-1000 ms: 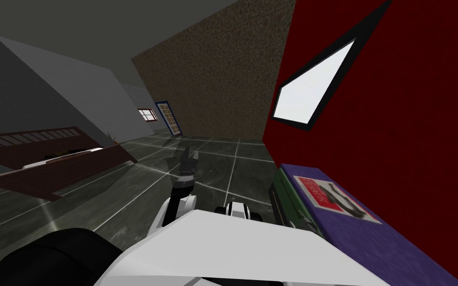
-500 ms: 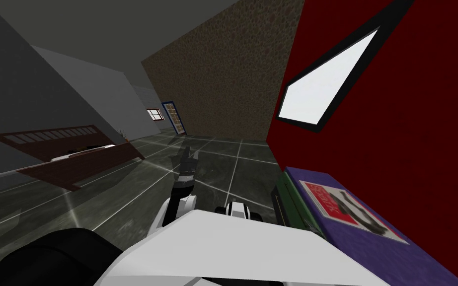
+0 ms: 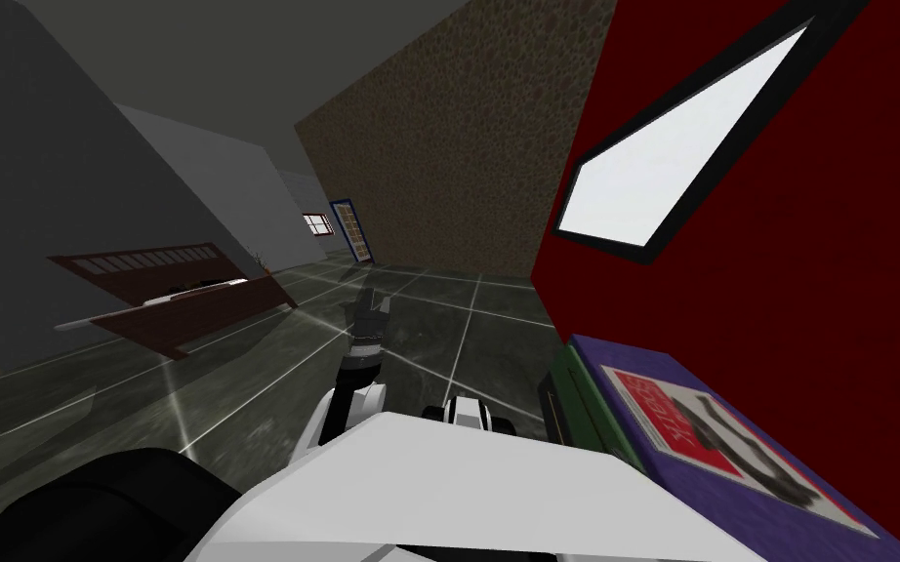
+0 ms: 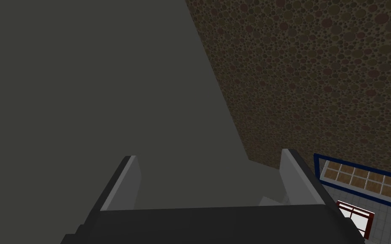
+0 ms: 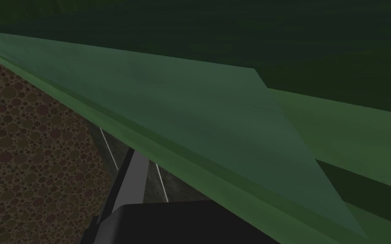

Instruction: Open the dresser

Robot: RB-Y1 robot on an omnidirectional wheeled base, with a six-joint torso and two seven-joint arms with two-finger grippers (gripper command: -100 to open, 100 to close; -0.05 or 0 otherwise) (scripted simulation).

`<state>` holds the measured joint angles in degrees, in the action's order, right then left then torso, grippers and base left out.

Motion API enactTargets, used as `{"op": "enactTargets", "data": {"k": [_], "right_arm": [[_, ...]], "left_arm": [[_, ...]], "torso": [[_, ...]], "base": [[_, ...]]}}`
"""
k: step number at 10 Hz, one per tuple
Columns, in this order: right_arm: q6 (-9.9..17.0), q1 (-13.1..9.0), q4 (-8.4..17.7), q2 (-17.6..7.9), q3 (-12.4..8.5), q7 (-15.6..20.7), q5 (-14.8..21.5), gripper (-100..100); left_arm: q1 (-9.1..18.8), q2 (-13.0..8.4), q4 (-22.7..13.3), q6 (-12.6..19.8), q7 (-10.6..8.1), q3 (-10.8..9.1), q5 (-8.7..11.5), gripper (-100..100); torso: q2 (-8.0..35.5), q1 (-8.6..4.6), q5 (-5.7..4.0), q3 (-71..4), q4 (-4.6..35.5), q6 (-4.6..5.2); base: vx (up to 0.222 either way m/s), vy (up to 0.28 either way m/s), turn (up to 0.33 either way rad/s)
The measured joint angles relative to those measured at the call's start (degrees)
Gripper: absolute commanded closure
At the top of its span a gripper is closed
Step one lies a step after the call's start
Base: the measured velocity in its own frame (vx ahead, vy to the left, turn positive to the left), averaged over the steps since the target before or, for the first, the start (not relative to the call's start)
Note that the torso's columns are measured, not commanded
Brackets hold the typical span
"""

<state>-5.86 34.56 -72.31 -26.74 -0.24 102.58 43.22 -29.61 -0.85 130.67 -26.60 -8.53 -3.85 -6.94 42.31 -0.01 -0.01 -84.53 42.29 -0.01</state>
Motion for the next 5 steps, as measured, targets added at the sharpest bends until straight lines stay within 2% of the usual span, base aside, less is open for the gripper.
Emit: {"op": "enactTargets", "data": {"k": [1,4,5], "right_arm": [[-0.1,0.0,0.1,0.0,0.0,0.3,0.1,-100],[1.2,-3.5,2.7,3.3,0.1,1.7,1.6,-100],[1.2,-3.6,2.7,3.5,0.3,1.8,1.7,100]], "left_arm": [[0.0,0.0,0.0,0.0,0.0,0.0,0.0,0],[0.0,0.0,0.0,0.0,0.0,-0.01,0.0,0],[0.0,0.0,0.0,0.0,0.0,0.0,0.0,0]], "torso": [[0.0,-0.06,-0.01,0.0,0.0,0.0],[0.0,-0.14,-0.04,0.0,0.0,0.0],[-0.1,-0.08,-0.01,0.0,0.0,0.02]], "base": [[-0.007,-0.035,0.001],[-0.007,-0.069,0.009],[0.005,0.048,0.009]]}}
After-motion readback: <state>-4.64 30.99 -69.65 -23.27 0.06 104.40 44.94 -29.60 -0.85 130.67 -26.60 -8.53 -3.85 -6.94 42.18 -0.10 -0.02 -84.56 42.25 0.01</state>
